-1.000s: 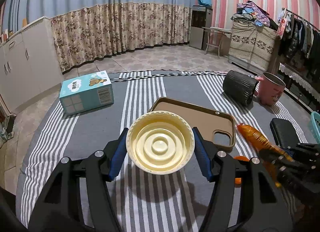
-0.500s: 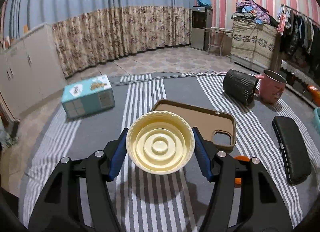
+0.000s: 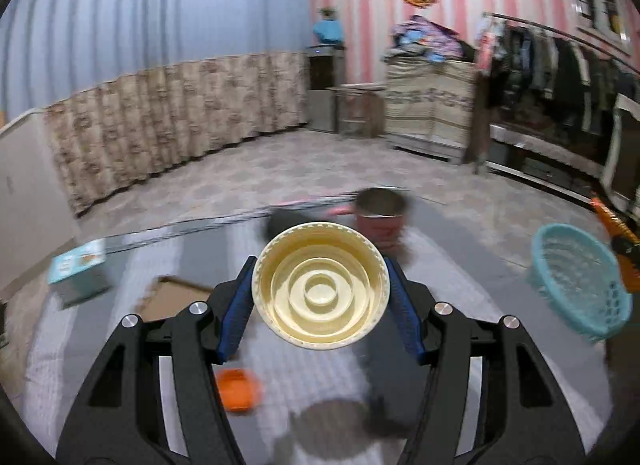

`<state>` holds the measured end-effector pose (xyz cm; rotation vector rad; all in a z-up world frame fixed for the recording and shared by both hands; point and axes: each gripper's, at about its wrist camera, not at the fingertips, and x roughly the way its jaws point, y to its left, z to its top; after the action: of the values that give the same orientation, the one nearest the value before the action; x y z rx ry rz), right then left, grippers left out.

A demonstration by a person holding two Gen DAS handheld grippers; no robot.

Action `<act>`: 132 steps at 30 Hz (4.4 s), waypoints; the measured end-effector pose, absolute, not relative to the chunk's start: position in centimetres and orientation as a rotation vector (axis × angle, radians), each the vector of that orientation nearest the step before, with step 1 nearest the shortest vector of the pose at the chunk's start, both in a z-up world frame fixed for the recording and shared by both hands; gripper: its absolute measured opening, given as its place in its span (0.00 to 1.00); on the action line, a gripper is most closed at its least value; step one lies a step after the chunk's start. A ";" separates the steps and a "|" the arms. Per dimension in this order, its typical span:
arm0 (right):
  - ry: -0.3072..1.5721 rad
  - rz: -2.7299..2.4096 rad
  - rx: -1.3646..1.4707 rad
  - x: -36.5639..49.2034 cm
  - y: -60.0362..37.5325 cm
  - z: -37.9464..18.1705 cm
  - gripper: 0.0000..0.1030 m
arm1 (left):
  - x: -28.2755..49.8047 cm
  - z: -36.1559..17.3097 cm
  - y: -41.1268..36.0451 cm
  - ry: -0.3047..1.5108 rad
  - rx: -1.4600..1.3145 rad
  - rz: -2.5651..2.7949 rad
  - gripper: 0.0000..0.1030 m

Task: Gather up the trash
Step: 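Carry dish and snack bag over the basket and open both grippers, then grasp the small orange lid with the left gripper, then grasp the black cylindrical cup with the right gripper while the left holds the lid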

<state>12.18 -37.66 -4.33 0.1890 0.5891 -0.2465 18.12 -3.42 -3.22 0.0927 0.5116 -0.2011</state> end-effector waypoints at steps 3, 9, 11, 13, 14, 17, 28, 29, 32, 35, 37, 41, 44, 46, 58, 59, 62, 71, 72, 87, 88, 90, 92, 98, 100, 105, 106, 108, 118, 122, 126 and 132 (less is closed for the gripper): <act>0.595 -0.272 0.208 11.5 -39.7 -4.6 0.09 | 17.8 -3.3 -8.7 0.504 0.106 -0.289 0.59; 0.612 -0.319 0.216 10.4 -42.6 -5.5 0.09 | 17.4 -4.8 -19.3 0.539 0.132 -0.482 0.59; 0.621 -0.330 0.230 10.3 -43.6 -6.0 0.09 | 17.3 -5.4 -22.1 0.554 0.146 -0.530 0.59; 0.627 -0.339 0.242 9.9 -44.2 -6.4 0.09 | 17.4 -6.1 -24.6 0.570 0.155 -0.575 0.59; 0.629 -0.343 0.246 9.7 -44.5 -6.6 0.09 | 17.4 -6.4 -25.5 0.576 0.160 -0.589 0.59; 0.634 -0.354 0.265 9.5 -45.6 -7.0 0.09 | 17.4 -7.1 -27.9 0.585 0.181 -0.628 0.59; 0.642 -0.364 0.293 9.6 -47.6 -7.7 0.09 | 18.3 -5.8 -30.1 0.565 0.176 -0.619 0.87; 0.645 -0.362 0.290 9.7 -47.6 -7.8 0.09 | 18.3 -5.6 -29.9 0.563 0.172 -0.612 0.87; 0.649 -0.350 0.288 10.1 -47.0 -8.1 0.09 | 18.2 -5.0 -28.0 0.547 0.187 -0.537 0.93; 0.661 -0.330 0.282 11.0 -46.2 -8.5 0.09 | 17.5 -4.4 -25.4 0.517 0.188 -0.482 0.95; 0.676 -0.315 0.282 11.8 -45.7 -8.8 0.09 | 17.3 -4.1 -23.3 0.515 0.179 -0.458 0.95; 0.715 -0.291 0.286 13.7 -44.8 -9.3 0.11 | 17.2 -3.4 -19.7 0.508 0.175 -0.405 0.95; 0.732 -0.291 0.285 15.0 -44.1 -9.5 0.16 | 17.3 -3.1 -17.3 0.512 0.169 -0.367 0.95; 0.729 -0.296 0.284 15.3 -43.6 -9.4 0.41 | 17.6 -2.9 -15.2 0.516 0.159 -0.331 0.95; 0.621 -0.357 0.185 13.7 -38.6 -6.7 0.90 | 18.1 -4.7 -4.4 0.576 0.075 -0.149 0.95; 0.615 -0.349 0.178 13.6 -38.0 -6.6 0.92 | 18.0 -5.1 -3.7 0.583 0.075 -0.137 0.95; 0.599 -0.310 0.164 13.4 -35.6 -6.3 0.92 | 18.3 -6.4 -0.9 0.622 0.068 -0.095 0.95; 0.635 -0.185 0.109 14.4 -29.3 -7.6 0.92 | 19.2 -9.3 5.0 0.758 0.040 -0.036 0.95; 0.639 -0.176 0.100 14.5 -28.7 -7.7 0.92 | 19.6 -9.8 5.4 0.784 0.029 -0.036 0.94; 0.685 -0.140 0.087 15.4 -27.1 -8.2 0.92 | 20.8 -12.9 4.4 0.903 0.054 -0.119 0.39; 0.687 -0.138 0.081 15.5 -26.9 -8.2 0.92 | 20.8 -12.9 4.3 0.903 0.054 -0.125 0.38; 0.689 -0.132 0.068 15.6 -26.3 -8.1 0.92 | 20.8 -12.8 4.4 0.901 0.051 -0.127 0.38; 0.693 -0.120 0.055 15.8 -25.5 -8.1 0.92 | 20.8 -12.5 4.6 0.897 0.039 -0.128 0.38; 0.696 -0.082 0.008 16.9 -23.3 -7.6 0.92 | 22.0 -9.5 6.2 0.816 0.073 -0.102 0.38; 0.701 -0.059 0.010 17.7 -22.2 -7.4 0.92 | 22.7 -8.0 6.9 0.772 0.063 -0.096 0.38; 0.715 0.013 -0.011 20.0 -18.5 -6.9 0.92 | 25.2 -5.2 8.7 0.666 0.061 -0.060 0.38; 0.718 0.025 -0.018 20.4 -17.8 -6.8 0.92 | 25.8 -4.8 9.1 0.647 0.062 -0.049 0.38; 0.720 0.053 -0.034 21.2 -16.3 -6.5 0.92 | 26.8 -4.5 10.1 0.624 0.035 -0.047 0.38; 0.698 0.134 -0.117 28.4 -10.1 -4.7 0.92 | 28.7 -6.6 13.2 0.597 0.013 0.010 0.38; 0.703 0.171 -0.171 31.6 -7.6 -4.7 0.92 | 29.1 -7.2 15.8 0.613 -0.069 0.037 0.38; 0.729 0.180 -0.219 34.4 -5.6 -5.1 0.92 | 29.3 -7.5 16.9 0.617 -0.087 0.069 0.38; 0.787 0.187 -0.261 36.9 -3.8 -6.5 0.91 | 29.5 -8.0 16.3 0.627 -0.080 0.052 0.38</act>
<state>36.92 -3.79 -6.48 -0.2608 0.7871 0.1870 29.48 16.32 -7.98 -0.0799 0.6267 0.0524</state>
